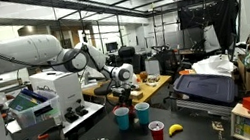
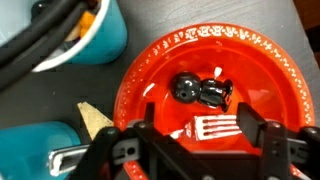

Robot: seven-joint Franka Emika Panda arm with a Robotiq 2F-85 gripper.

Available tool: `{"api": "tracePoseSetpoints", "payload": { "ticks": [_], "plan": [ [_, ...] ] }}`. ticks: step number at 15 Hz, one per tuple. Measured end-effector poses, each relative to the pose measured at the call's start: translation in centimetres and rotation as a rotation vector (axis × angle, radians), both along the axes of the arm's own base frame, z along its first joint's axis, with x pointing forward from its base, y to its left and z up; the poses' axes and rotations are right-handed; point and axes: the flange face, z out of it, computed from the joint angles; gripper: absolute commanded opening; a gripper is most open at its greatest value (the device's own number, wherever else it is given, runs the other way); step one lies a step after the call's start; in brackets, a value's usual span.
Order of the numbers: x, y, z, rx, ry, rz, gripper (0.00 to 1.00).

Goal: Pick up the contents in the orange bowl and put them in the blue cup

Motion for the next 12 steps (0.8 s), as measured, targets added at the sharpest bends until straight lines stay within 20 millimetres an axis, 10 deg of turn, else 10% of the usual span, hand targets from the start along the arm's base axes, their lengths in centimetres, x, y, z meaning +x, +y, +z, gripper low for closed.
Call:
{"api": "tracePoseSetpoints", "payload": {
  "ticks": [12],
  "plan": [
    [-1.5, 0.6, 0.0, 0.180, 0.134, 0.353, 1.00]
  ]
}}
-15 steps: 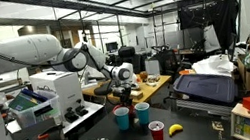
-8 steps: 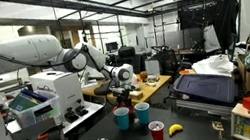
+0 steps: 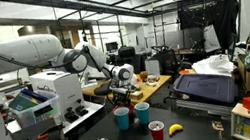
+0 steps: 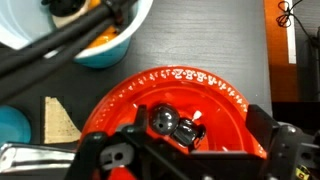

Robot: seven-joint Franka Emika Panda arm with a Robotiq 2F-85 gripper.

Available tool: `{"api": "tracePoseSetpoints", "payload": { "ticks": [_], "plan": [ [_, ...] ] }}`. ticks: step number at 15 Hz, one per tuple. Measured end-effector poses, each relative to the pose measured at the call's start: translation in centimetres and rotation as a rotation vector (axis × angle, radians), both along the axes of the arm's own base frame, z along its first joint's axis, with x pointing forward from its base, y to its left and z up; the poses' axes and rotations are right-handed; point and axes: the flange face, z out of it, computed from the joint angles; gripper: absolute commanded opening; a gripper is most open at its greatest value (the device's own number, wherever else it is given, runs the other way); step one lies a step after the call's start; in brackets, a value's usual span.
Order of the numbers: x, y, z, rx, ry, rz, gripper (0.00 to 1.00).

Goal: Pick up the contents in the orange bowl and put them in the blue cup

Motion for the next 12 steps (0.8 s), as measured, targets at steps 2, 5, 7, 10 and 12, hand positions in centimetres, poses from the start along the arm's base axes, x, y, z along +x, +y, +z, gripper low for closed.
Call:
{"api": "tracePoseSetpoints", "payload": {
  "ticks": [2, 5, 7, 10, 12],
  "plan": [
    [0.04, 0.38, 0.21, 0.031, -0.004, 0.043, 1.00],
    [0.12, 0.69, 0.42, 0.082, -0.010, 0.127, 1.00],
    [0.15, 0.66, 0.44, 0.124, -0.011, 0.194, 1.00],
    [0.24, 0.37, 0.43, 0.190, -0.015, 0.297, 1.00],
    [0.29, 0.21, 0.29, 0.217, -0.021, 0.348, 1.00]
  ]
}}
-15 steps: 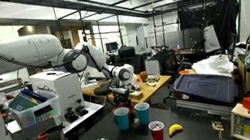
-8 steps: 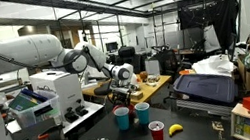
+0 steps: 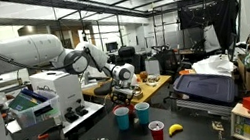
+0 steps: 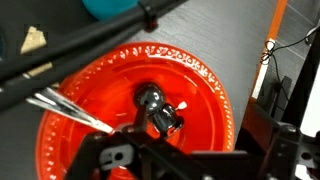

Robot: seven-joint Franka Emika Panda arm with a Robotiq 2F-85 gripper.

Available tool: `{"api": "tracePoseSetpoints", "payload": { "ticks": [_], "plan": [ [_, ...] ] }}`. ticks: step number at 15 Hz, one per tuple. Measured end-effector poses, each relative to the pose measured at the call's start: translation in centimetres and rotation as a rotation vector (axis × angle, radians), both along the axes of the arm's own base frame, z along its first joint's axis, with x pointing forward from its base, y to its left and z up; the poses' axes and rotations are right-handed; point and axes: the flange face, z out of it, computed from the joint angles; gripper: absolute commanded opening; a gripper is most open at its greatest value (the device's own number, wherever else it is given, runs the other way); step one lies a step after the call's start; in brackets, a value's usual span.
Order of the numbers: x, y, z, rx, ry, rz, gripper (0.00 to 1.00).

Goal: Pick up the contents in the orange bowl and put them in the blue cup

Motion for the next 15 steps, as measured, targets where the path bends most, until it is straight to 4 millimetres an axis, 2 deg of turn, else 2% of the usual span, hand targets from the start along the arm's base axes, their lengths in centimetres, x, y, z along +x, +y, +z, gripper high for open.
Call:
{"api": "tracePoseSetpoints", "payload": {
  "ticks": [7, 15],
  "plan": [
    [0.32, 0.01, -0.72, 0.026, -0.061, 0.100, 1.00],
    [0.29, -0.01, -1.07, 0.036, -0.070, 0.131, 1.00]
  ]
}}
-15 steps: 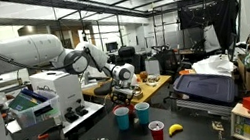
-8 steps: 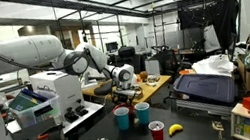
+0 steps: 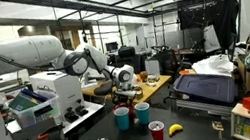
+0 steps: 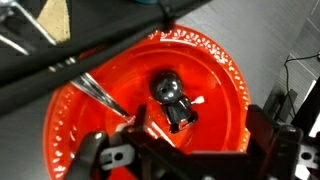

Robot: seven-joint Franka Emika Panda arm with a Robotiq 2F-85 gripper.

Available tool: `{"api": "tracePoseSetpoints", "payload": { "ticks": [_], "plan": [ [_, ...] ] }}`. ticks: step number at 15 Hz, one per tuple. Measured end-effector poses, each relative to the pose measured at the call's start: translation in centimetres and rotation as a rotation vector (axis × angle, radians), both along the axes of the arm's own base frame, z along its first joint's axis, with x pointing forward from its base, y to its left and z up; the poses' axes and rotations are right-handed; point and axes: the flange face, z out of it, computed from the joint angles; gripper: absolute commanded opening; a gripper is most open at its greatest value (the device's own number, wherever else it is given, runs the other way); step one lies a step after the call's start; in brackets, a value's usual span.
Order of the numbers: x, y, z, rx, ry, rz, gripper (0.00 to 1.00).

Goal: Pick up the contents in the orange bowl and put them in the blue cup

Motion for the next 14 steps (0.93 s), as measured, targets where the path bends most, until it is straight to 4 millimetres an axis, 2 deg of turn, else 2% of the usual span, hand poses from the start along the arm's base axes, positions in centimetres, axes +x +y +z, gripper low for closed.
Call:
{"api": "tracePoseSetpoints", "payload": {
  "ticks": [14],
  "plan": [
    [-0.21, 0.06, -0.99, 0.026, -0.029, 0.045, 1.00]
  ]
}}
